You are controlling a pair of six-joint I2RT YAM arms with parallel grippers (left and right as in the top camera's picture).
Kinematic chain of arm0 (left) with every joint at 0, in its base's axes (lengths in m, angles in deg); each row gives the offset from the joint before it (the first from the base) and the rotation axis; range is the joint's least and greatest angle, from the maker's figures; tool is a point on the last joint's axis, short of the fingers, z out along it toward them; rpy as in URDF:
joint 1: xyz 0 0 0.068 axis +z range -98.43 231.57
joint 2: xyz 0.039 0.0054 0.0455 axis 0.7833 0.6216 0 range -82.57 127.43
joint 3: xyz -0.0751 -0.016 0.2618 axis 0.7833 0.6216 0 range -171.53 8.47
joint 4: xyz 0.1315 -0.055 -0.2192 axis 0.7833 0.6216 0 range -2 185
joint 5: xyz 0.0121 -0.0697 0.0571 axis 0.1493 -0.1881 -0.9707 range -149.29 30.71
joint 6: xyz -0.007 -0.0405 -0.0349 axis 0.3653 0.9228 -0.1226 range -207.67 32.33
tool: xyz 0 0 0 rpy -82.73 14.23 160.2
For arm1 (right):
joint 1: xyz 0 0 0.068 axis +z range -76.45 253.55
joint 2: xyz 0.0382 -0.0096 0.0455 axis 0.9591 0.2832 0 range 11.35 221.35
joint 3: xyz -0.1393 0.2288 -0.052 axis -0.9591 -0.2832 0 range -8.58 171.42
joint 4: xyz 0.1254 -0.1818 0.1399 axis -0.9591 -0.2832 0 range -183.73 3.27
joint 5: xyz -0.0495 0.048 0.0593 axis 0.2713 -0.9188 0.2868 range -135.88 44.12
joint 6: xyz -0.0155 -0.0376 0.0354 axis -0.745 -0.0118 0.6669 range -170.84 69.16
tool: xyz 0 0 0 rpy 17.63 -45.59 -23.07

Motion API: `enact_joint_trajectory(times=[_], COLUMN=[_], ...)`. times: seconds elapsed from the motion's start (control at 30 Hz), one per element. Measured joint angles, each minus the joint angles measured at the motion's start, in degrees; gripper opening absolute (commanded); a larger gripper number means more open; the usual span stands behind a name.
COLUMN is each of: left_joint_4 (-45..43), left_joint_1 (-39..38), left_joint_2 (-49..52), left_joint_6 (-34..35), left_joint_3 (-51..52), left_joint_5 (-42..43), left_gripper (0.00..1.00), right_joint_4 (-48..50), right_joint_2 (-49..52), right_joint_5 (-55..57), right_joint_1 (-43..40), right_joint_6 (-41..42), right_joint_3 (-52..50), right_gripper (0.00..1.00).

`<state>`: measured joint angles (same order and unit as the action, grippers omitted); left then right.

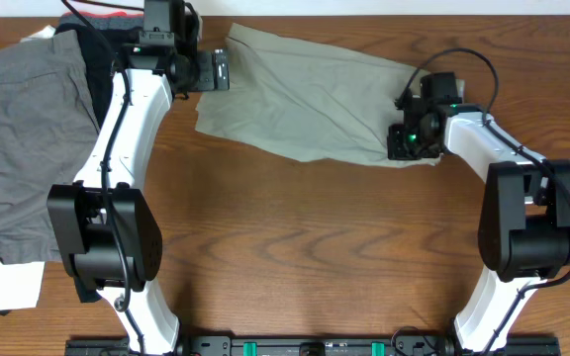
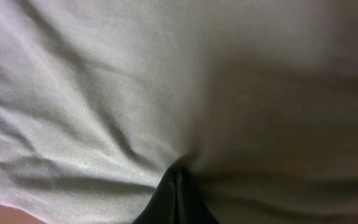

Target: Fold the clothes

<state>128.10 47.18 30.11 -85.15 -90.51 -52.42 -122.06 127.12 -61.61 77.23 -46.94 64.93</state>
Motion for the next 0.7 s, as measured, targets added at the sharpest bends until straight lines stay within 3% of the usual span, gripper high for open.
enact_joint_trajectory(times=[0.4, 0.47, 0.53, 0.57, 0.67, 0.7], left_joint_4=[5.1, 4.6, 3.3, 2.4, -0.7, -1.0], left_joint_1=[0.0, 0.0, 0.0, 0.0, 0.0, 0.0], left_joint_2=[0.2, 1.1, 2.7, 3.7, 7.5, 8.5], left_joint_6=[-2.1, -3.7, -5.9, -7.1, -9.8, -10.1], left_joint_3=[1.0, 1.0, 1.0, 1.0, 1.0, 1.0], left_joint_5=[0.0, 0.0, 0.4, 0.6, 2.8, 3.5], left_gripper=[0.98, 0.98, 0.99, 0.94, 0.72, 0.57], right_joint_4=[-14.6, -14.5, -13.9, -13.7, -13.3, -13.2], right_joint_2=[0.0, 0.0, 0.0, -0.2, -0.4, -0.4], right_joint_5=[-3.4, -3.7, -5.0, -6.3, -8.2, -8.2], right_joint_1=[-0.5, -0.5, -0.5, -0.4, -0.2, -0.2], right_joint_6=[-2.2, -2.7, -3.1, -3.3, -3.5, -3.5], right_joint_3=[0.3, 0.2, 0.2, 0.2, 0.6, 0.8], right_gripper=[0.03, 0.16, 0.39, 0.50, 0.50, 0.49])
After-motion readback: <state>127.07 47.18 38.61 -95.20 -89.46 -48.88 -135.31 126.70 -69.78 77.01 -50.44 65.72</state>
